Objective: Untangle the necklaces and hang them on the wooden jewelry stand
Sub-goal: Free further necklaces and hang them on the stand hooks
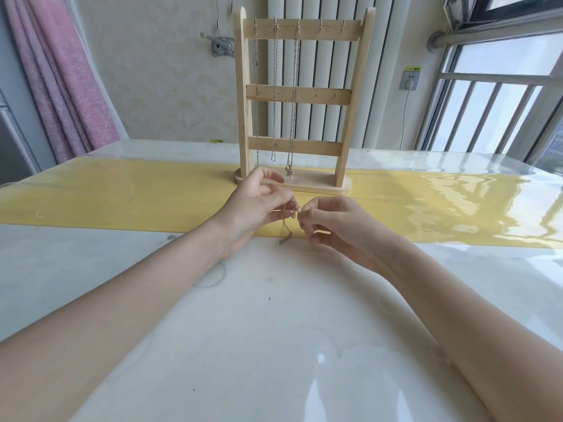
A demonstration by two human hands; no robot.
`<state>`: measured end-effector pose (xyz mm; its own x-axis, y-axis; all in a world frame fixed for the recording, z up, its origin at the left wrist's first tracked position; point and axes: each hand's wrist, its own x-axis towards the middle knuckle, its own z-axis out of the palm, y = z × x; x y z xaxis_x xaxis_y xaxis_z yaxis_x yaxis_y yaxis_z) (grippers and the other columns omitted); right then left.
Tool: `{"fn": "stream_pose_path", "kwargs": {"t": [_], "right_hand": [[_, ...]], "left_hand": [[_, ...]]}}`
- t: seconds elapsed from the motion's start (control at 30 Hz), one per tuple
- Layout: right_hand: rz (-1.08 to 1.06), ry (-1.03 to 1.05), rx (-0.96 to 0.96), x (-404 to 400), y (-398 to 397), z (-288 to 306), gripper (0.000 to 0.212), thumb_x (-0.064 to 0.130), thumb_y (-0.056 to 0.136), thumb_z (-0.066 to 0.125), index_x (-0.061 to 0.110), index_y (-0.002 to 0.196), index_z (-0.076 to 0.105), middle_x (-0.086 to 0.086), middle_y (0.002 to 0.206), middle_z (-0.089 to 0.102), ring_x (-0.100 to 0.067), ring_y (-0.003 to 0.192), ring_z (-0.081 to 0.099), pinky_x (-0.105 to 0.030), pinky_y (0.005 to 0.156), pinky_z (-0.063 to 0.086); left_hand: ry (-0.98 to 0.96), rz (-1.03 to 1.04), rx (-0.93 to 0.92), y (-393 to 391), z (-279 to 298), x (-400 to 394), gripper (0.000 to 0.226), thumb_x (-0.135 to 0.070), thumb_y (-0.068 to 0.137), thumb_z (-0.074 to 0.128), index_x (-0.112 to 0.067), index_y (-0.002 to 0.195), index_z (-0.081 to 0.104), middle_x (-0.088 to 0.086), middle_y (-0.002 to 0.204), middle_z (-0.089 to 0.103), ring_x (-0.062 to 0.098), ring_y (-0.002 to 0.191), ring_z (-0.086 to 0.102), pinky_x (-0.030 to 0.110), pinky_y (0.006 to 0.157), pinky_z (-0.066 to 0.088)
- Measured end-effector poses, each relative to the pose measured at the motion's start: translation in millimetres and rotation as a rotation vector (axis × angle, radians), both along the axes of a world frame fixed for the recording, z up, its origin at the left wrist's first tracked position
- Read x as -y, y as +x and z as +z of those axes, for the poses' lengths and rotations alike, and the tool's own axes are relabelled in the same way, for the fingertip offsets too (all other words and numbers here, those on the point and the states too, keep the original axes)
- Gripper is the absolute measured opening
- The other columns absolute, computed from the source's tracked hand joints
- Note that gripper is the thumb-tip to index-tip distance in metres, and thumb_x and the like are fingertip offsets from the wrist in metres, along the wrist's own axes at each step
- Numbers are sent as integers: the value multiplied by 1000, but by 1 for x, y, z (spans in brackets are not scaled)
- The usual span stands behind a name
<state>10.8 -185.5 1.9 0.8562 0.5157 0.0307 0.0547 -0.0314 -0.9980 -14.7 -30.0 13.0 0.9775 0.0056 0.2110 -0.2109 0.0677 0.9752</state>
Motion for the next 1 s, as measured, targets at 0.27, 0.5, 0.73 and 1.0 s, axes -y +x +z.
{"fn": "stream_pose_path", "kwargs": {"t": [0.27, 0.5, 0.73, 1.0], "right_hand": [[-46, 306, -160, -2, 0, 4, 20, -2, 89, 57, 9, 73, 54, -7, 78, 62, -12, 67, 59, -17, 62, 50], [-177, 386, -153, 2, 2, 6, 15, 2, 90, 57, 10, 78, 60, -1, 71, 62, -9, 60, 53, -19, 61, 45], [-168, 255, -61, 0, -1, 5, 16, 2, 90, 58, 8, 76, 60, 1, 69, 58, -8, 60, 47, -19, 61, 44], [-128, 239, -3, -2, -1, 5, 17, -6, 87, 59, 7, 77, 59, 5, 59, 58, -11, 59, 47, -25, 63, 41]], "left_hand": [[56, 108, 73, 2, 4, 5, 16, 0, 94, 47, -15, 89, 49, -1, 70, 46, 6, 53, 38, 17, 53, 34], [202, 98, 2, 1, 3, 5, 24, 0, 91, 42, -15, 85, 60, -5, 63, 39, 0, 45, 37, 10, 44, 30], [301, -7, -37, -4, 0, 1, 11, -15, 91, 59, -15, 96, 69, -4, 81, 66, 5, 69, 63, 16, 62, 48], [388, 74, 39, -3, 1, 0, 9, -10, 84, 68, -17, 80, 66, -5, 74, 66, 1, 66, 60, 16, 64, 48]]}}
